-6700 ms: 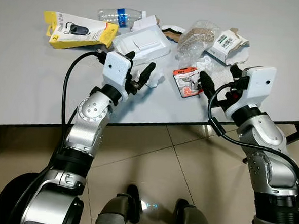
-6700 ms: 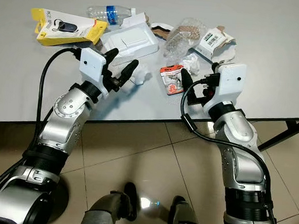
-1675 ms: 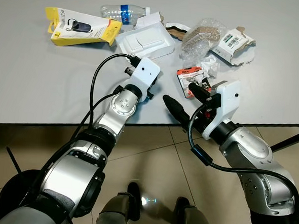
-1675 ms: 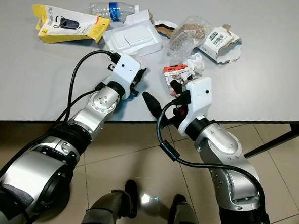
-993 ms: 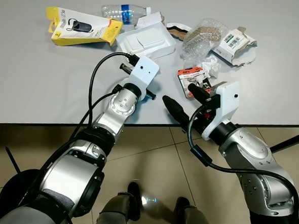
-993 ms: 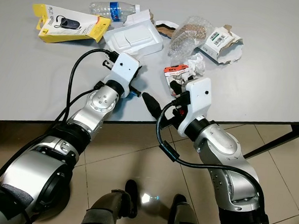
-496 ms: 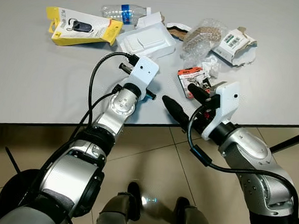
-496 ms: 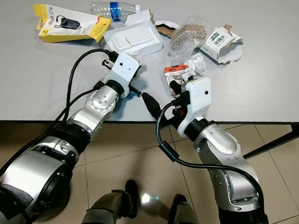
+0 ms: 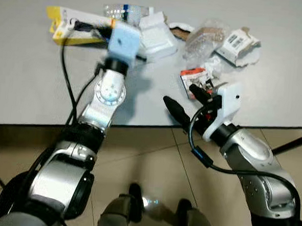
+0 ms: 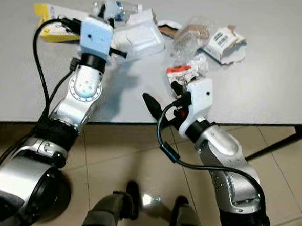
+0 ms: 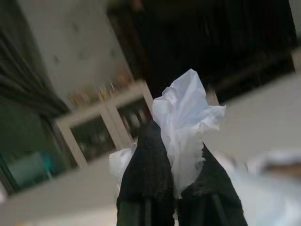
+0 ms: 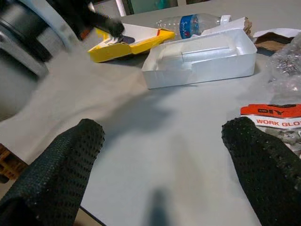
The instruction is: Picking trash to rubbish bin
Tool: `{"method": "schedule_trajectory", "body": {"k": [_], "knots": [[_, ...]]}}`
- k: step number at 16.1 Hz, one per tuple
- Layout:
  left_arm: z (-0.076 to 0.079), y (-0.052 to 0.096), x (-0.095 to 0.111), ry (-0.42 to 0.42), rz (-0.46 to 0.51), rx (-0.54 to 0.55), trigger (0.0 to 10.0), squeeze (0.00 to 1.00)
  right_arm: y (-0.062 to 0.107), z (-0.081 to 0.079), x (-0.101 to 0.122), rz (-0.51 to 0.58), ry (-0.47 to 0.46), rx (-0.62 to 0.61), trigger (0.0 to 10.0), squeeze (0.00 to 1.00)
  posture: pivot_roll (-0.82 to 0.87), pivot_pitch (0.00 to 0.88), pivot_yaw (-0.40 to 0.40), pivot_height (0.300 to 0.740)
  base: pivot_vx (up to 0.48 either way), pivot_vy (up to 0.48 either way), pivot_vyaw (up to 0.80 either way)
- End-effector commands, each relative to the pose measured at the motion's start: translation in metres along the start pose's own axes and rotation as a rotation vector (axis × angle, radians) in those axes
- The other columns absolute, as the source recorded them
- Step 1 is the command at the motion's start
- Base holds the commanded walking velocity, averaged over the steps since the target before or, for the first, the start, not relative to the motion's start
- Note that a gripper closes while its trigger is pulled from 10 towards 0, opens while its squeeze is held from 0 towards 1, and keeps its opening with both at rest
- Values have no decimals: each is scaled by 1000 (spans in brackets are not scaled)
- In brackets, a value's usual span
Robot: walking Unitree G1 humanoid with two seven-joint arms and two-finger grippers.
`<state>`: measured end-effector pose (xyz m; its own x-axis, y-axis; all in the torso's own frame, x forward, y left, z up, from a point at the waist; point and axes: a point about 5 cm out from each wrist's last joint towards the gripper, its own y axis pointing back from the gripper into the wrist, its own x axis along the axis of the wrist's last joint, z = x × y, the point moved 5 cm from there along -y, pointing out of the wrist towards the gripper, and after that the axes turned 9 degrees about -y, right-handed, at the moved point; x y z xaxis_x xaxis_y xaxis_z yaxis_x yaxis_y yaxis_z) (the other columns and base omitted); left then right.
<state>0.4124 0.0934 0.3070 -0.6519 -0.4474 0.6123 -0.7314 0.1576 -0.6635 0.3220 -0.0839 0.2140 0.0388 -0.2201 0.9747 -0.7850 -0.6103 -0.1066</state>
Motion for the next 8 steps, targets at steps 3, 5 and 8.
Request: {"method": "schedule_trajectory", "body": {"k": [3, 5, 8], "knots": [[-2, 17, 11, -74, 75, 39, 10000, 0, 0, 2, 2, 15, 1, -15, 10000, 0, 13, 300, 76, 740, 0, 0, 0], [-13, 25, 16, -158, 97, 115, 10000, 0, 0, 4, 3, 26, 3, -30, 10000, 0, 17, 300, 74, 740, 0, 0, 0], [-22, 36, 34, -300, 167, 174, 10000, 0, 0, 8, 6, 46, 0, -55, 10000, 0, 21, 301, 70, 740, 0, 0, 0]]}}
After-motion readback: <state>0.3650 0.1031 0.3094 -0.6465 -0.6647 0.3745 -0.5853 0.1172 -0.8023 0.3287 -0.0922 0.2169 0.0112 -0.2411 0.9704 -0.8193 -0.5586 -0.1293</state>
